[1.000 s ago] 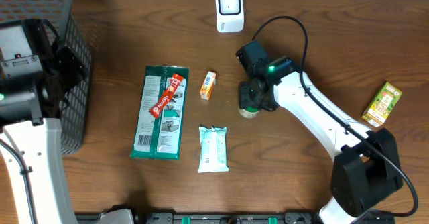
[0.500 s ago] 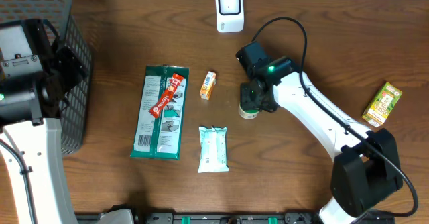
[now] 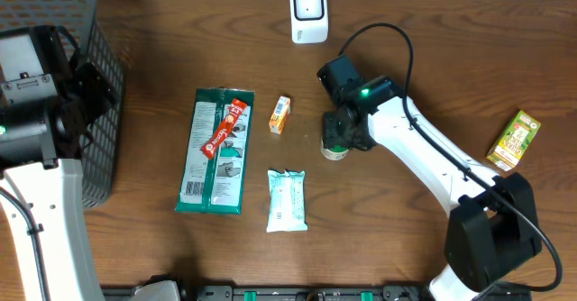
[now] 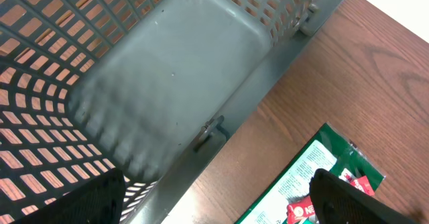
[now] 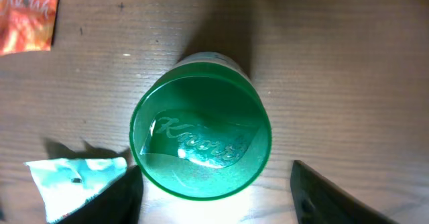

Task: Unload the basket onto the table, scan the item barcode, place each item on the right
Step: 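Lower the right gripper around the jar's green lid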

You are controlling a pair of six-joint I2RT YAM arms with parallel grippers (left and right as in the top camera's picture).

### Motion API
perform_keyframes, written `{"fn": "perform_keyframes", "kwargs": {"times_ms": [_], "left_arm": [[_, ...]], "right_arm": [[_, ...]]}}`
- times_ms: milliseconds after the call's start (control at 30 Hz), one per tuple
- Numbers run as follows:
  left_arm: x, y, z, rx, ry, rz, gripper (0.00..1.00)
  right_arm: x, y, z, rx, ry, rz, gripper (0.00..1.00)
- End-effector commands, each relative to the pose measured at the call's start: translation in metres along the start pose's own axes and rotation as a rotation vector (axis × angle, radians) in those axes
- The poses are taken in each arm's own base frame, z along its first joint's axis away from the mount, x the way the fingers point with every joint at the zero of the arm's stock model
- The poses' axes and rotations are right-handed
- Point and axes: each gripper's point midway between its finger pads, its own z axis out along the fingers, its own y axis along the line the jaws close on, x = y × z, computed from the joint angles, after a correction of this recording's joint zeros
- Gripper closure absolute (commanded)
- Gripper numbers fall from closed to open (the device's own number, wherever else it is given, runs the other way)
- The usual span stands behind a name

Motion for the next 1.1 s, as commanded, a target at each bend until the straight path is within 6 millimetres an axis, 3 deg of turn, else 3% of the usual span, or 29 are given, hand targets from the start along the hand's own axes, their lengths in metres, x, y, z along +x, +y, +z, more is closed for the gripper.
{"fn": "perform_keyframes", "kwargs": {"times_ms": [0,500,667,767,933,1067], "left_arm": [[-0.003,0.003,0.000,-0.013,-0.007,0.005,0.12],[-0.003,0.003,0.000,-0.013,-0.007,0.005,0.12],[-0.003,0.003,0.000,-0.013,-0.007,0.005,0.12],[-0.003,0.003,0.000,-0.013,-0.007,0.005,0.12],[-0.003,0.003,0.000,-0.013,-0.007,0.005,0.12],[-0.003,0.003,0.000,-0.013,-0.007,0.005,0.12]], "right_arm": [[-0.001,0.000,-0.006,0.006,-0.020,-0.003,0.25],[-0.002,0.001,-0.006,0.003,-0.027,-0.122,0.02],[0.000,0.006,-0.009,-0.027,-0.014,-0.210,0.07],[-0.006,0.009,-0.023,-0.073,-0.007,-0.193,0.10],[-0.028,0.007,-0.069,-0.255,0.004,-0.138,0.11],[-0.039,-0.007,-0.091,-0.316,0.000,-0.088,0.12]]}}
